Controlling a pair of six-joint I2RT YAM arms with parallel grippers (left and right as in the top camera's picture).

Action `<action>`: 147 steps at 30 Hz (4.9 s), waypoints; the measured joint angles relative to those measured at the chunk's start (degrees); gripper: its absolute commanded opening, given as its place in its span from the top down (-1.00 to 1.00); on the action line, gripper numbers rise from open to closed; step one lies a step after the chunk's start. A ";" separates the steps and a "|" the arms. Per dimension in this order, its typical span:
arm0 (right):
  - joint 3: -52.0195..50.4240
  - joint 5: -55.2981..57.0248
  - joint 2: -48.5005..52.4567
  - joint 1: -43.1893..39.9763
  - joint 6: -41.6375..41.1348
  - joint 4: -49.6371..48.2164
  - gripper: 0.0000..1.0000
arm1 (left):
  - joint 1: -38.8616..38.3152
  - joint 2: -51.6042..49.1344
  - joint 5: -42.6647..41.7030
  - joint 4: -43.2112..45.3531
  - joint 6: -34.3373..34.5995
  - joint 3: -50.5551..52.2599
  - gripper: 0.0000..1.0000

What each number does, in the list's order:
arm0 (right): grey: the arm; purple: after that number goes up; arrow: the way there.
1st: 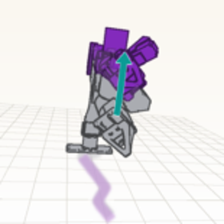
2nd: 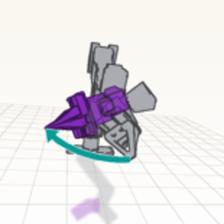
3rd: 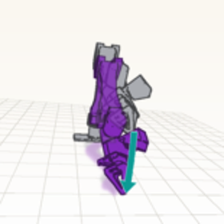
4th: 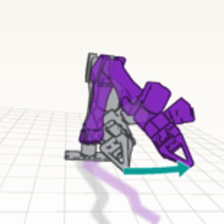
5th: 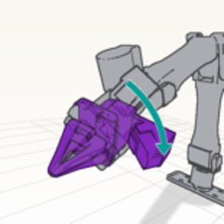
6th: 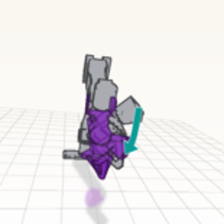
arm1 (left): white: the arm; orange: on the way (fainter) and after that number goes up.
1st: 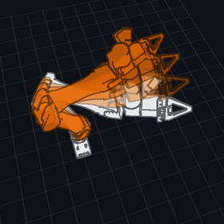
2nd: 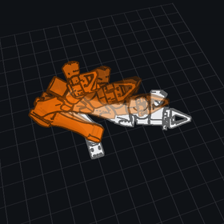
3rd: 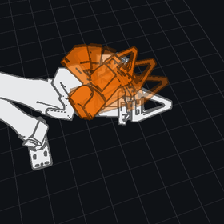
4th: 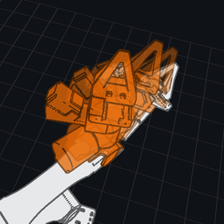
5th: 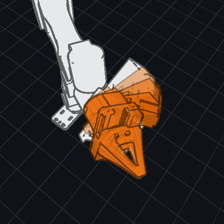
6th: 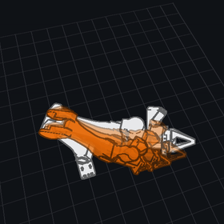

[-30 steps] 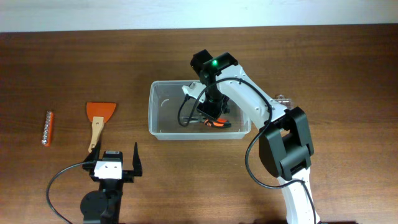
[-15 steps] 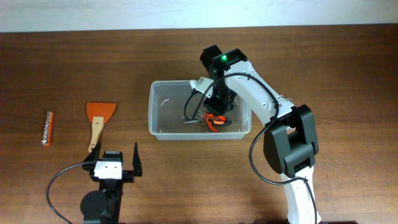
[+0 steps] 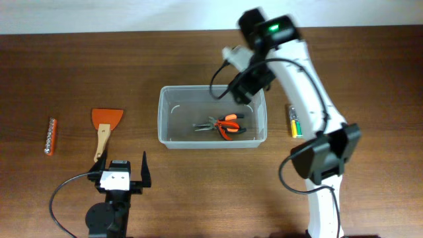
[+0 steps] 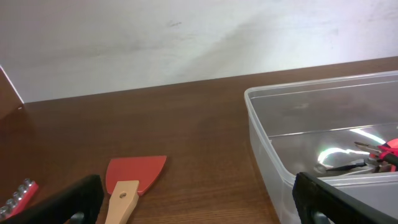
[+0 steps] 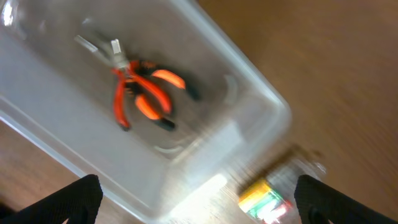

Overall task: Pack container
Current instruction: 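Move the right gripper right over the clear screwdriver pack, then lower the right gripper and grasp the screwdriver pack by its top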

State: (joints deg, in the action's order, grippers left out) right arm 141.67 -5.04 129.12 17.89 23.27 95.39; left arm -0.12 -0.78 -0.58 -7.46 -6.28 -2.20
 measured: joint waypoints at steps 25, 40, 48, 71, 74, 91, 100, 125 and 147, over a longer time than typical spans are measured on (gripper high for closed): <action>-27.04 4.13 -16.70 -15.19 -14.47 -10.45 -0.97 | 0.00 0.00 0.02 0.00 0.00 0.00 -0.98; -34.99 3.96 -11.28 -20.00 -17.14 -17.90 -0.98 | 0.00 0.00 0.00 0.00 0.00 0.00 -0.98; -35.08 3.96 -7.91 -20.11 -18.23 -18.95 -0.97 | 0.00 0.00 0.00 0.00 0.00 0.00 -0.98; -36.54 3.96 -5.49 -20.11 -19.61 -14.03 -0.97 | 0.00 0.00 0.02 0.00 0.00 0.00 -0.98; -40.63 4.13 -7.23 -20.11 -20.46 -15.82 -0.97 | 0.00 0.00 0.00 0.00 0.00 0.00 -0.98; -61.09 4.17 -16.76 -20.11 -20.65 -37.62 -0.97 | 0.00 0.00 0.00 0.00 0.00 0.00 -0.98; -61.09 4.17 -16.74 -20.31 -20.24 -40.65 -0.97 | 0.00 0.00 0.02 -0.02 0.00 0.00 -0.98; -54.55 3.52 -14.27 -23.21 -18.08 -38.62 -0.97 | 0.00 0.00 0.00 0.00 0.00 0.00 -0.98; -54.53 3.48 -9.88 -22.97 -18.08 -38.62 -0.97 | 0.00 0.00 0.00 0.00 0.00 0.00 -0.98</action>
State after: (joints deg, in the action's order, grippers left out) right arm 87.13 -1.56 119.24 -5.08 5.19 56.77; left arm -0.12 -0.78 -0.58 -7.46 -6.28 -2.20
